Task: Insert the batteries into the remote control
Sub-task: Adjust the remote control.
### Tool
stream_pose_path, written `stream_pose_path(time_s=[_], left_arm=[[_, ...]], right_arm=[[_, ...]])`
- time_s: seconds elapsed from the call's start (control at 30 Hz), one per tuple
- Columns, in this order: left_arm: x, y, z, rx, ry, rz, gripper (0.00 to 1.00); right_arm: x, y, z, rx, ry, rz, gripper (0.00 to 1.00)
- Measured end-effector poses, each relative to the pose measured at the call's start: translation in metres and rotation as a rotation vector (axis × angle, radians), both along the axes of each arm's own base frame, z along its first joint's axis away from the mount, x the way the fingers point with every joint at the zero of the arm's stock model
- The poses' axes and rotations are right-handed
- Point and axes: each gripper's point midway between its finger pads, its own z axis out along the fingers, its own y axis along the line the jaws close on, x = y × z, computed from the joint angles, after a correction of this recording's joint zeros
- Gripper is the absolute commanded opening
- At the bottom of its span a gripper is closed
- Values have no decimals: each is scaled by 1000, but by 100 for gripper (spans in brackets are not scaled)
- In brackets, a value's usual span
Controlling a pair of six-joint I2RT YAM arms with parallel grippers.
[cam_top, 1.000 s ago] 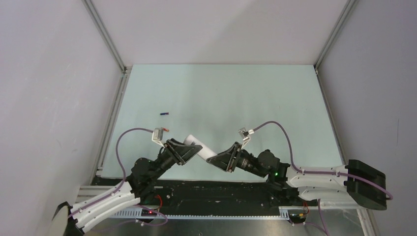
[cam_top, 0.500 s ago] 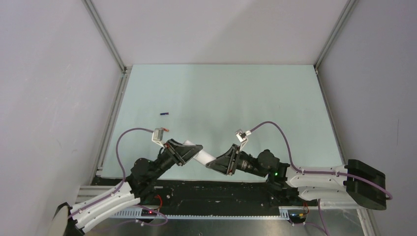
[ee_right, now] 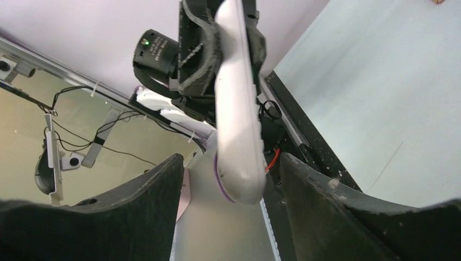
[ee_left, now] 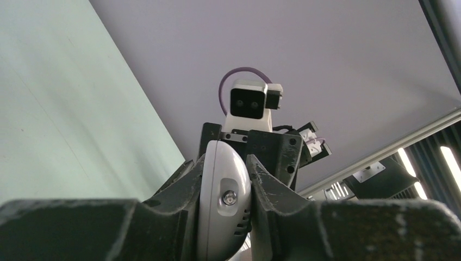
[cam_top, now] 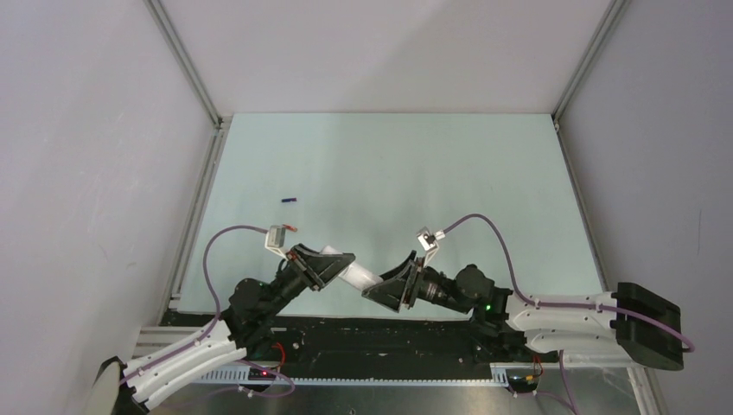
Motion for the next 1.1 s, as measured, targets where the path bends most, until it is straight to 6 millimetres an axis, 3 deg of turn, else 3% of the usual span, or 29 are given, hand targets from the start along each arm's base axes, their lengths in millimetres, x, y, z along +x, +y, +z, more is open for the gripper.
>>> stream_pose_path(time_s=[0.27, 0.53, 0.7, 0.9, 1.0, 1.07, 1.1], left_arm=[[7, 6, 1, -24, 15, 47, 0], [10, 9, 1, -37, 27, 66, 0], [11, 10, 2, -41, 29, 75, 0], [11, 10, 1, -42, 33, 74, 0], [11, 10, 2, -43, 33, 74, 0], [11, 10, 3, -47, 30, 74, 0], [11, 10, 3, -47, 30, 74, 0]], right_arm=[[5, -9, 20, 51, -26, -73, 58], [13, -3, 7, 26, -1, -114, 52], [16, 6, -3, 24, 24, -113, 41], [17, 10, 3, 68, 30, -111, 48], [18, 10, 8, 89, 29, -118, 46], [19, 9, 10, 96, 28, -124, 40], [19, 9, 10, 96, 27, -125, 28]])
